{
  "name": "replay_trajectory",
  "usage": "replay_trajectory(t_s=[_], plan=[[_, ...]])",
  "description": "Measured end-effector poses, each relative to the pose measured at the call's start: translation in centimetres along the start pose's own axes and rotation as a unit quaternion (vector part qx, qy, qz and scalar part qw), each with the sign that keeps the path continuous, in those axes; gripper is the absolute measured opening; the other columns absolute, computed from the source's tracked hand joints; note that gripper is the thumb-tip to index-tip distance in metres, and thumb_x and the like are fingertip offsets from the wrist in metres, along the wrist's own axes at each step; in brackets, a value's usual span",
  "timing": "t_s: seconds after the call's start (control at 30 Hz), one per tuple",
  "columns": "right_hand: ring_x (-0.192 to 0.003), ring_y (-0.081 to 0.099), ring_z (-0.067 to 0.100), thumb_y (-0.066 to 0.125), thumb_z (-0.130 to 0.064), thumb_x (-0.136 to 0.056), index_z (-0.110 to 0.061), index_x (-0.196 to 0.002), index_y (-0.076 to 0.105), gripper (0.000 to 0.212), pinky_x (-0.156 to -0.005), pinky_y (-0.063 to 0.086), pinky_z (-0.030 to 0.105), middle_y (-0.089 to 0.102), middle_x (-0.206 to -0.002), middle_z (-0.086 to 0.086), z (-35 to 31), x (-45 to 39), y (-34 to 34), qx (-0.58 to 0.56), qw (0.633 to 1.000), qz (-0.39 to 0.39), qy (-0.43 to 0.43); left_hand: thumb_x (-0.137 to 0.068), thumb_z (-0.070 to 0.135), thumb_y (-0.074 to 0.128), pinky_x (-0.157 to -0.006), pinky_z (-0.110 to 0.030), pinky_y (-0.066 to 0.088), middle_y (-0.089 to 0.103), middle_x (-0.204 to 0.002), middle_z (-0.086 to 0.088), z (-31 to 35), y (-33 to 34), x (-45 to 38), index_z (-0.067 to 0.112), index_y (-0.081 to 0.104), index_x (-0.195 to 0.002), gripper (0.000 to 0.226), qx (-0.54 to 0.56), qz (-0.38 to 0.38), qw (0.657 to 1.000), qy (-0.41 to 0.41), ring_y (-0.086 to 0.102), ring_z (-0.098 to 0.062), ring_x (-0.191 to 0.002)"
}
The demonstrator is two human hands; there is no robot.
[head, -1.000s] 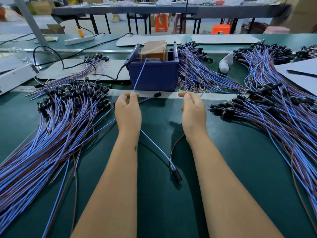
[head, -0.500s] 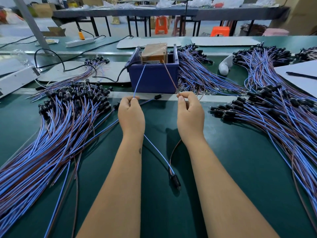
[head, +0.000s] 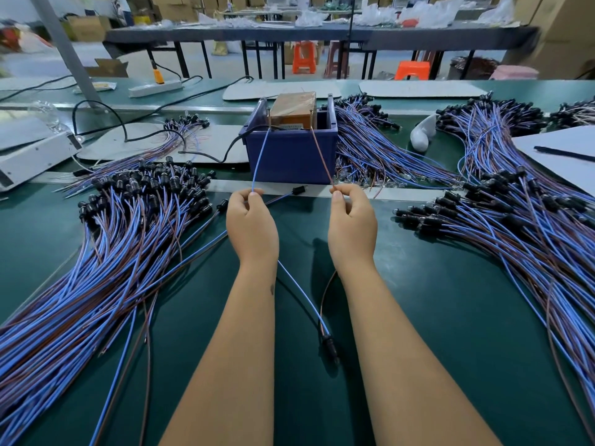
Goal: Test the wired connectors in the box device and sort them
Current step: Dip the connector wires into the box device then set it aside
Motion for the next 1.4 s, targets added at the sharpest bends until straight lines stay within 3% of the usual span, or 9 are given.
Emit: replay_trajectory(t_s=[0.27,0.47,0.63,0.9,1.23,1.4], plan=[[-0.052,0.040,0.006,0.044,-0.026,-0.100,-0.034,-0.092,0.055,0.016,-0.053,0.033,0.026,0.047,-0.062,-0.011,0.0,-0.2,0.1,0.006,1.000,0.003,0.003,-0.098,0.015,0.040,-0.042,-0.020,0.027,0.040,-0.057,0.008,0.1,0.0,0.0,0.021,0.057,-0.087,0.022,0.001,0.001,1.000,-0.001,0.031,-0.004,-0.041],[-0.057,0.044,0.008,0.042,-0.029,-0.100,-0.034,-0.095,0.054,0.014,-0.054,0.033,0.028,0.048,-0.066,-0.012,0.2,-0.4,0.3,0.033,0.999,-0.009,0.024,-0.098,0.016,0.040,-0.047,-0.024,0.028,0.040,-0.058,0.008,-0.1,0.2,-0.2,0.022,0.057,-0.087,0.021,-0.005,0.003,1.000,-0.001,0.033,-0.008,-0.045],[-0.052,0.040,0.008,0.042,-0.028,-0.100,-0.034,-0.091,0.054,0.016,-0.052,0.032,0.028,0.045,-0.058,-0.011,0.4,-0.5,0.2,0.031,0.999,-0.005,0.026,-0.098,0.016,0.040,-0.043,-0.019,0.028,0.040,-0.057,0.009,-0.2,0.1,-0.2,0.024,0.057,-0.086,0.022,-0.005,0.005,1.000,0.003,0.032,-0.003,-0.040],[-0.054,0.040,0.006,0.042,-0.029,-0.101,-0.033,-0.098,0.057,0.015,-0.053,0.032,0.026,0.044,-0.064,-0.013,0.5,-0.6,0.1,0.020,0.999,-0.026,0.024,-0.100,0.016,0.040,-0.053,-0.028,0.032,0.046,-0.065,0.006,-0.2,0.4,-0.7,0.023,0.058,-0.090,0.021,-0.029,0.009,0.999,0.021,0.038,-0.012,-0.053],[-0.055,0.043,0.007,0.043,-0.028,-0.101,-0.032,-0.101,0.058,0.016,-0.055,0.034,0.027,0.048,-0.067,-0.012,0.4,-0.6,0.1,0.022,0.999,-0.028,0.029,-0.101,0.017,0.041,-0.044,-0.016,0.028,0.046,-0.063,0.008,-0.4,0.8,-1.4,0.017,0.062,-0.100,0.021,-0.052,0.010,0.998,0.044,0.035,-0.007,-0.049],[-0.054,0.041,0.007,0.042,-0.028,-0.101,-0.031,-0.101,0.058,0.016,-0.054,0.032,0.026,0.045,-0.065,-0.013,0.4,-0.6,0.0,0.024,0.999,-0.029,0.026,-0.101,0.017,0.043,-0.049,-0.013,0.032,0.052,-0.070,0.011,0.1,0.4,-1.7,0.016,0.064,-0.100,0.021,-0.039,0.063,0.995,0.061,0.042,-0.004,-0.055]])
Point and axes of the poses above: each hand's wrist, its own x-axis away from the middle knuckle, its own y-axis out of the palm, z = x × y, the point moved 2 cm from there along -x, towards the middle knuckle
